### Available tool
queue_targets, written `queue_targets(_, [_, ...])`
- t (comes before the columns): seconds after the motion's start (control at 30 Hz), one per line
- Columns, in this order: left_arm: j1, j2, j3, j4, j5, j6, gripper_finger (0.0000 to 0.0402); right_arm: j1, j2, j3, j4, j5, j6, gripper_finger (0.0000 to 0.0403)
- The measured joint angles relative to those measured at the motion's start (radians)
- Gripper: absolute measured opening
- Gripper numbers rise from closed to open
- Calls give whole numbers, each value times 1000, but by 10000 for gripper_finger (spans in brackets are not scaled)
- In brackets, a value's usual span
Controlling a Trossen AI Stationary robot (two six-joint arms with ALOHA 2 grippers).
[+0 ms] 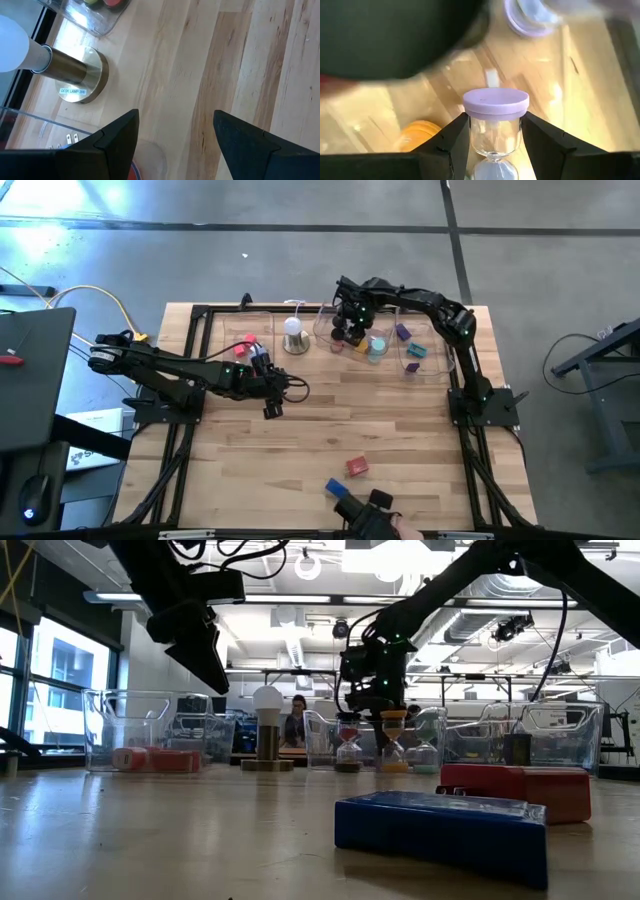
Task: Pick & Place Office items
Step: Put the purple hourglass into the middle transparent bin
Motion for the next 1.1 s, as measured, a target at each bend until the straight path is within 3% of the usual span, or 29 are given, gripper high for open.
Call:
queue_targets(0.57, [0, 0, 0, 0, 0, -8, 247, -2, 0, 0, -8, 28, -77, 127])
queue_targets(1.1, [0, 0, 0, 1, 0, -8, 247, 37, -1, 0, 142, -63, -202, 122])
